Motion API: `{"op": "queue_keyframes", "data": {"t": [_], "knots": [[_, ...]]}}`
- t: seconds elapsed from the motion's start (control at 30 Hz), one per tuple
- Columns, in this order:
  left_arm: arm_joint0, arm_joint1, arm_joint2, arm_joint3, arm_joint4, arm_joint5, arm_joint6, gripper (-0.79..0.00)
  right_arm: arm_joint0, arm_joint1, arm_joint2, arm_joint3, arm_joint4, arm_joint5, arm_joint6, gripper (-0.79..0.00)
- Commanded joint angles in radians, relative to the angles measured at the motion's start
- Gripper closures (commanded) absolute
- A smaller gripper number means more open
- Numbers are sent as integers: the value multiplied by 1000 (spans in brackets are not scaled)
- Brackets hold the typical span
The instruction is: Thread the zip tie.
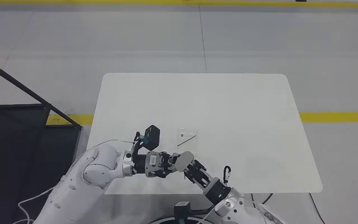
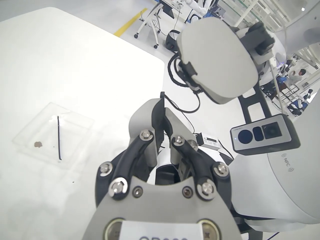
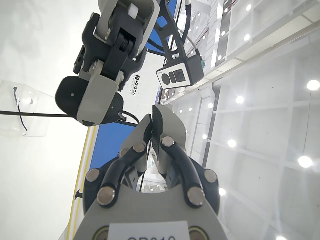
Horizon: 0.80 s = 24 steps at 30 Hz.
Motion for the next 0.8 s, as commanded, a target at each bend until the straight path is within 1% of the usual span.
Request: {"op": "queue_keyframes", "data": {"t": [0.0,0.13,0.23,0.53,0.77], "knots": [[2,1,0,1,2,-1,4,0,1,2,-3,-1,0,1,5,0],[2,3,8,7,-17,25,-16,0,4,5,-9,-6,0,11,13,0],[-7,4,16,14,-49,63,-45,0,0,9,-10,-14,0,34,19,0],[-37,10,24,37,-193,115,-121,0,-38,33,20,-27,0,170,-12,0],[-56,12,35,50,-255,160,-164,0,-68,52,44,-37,0,227,-29,0]]}}
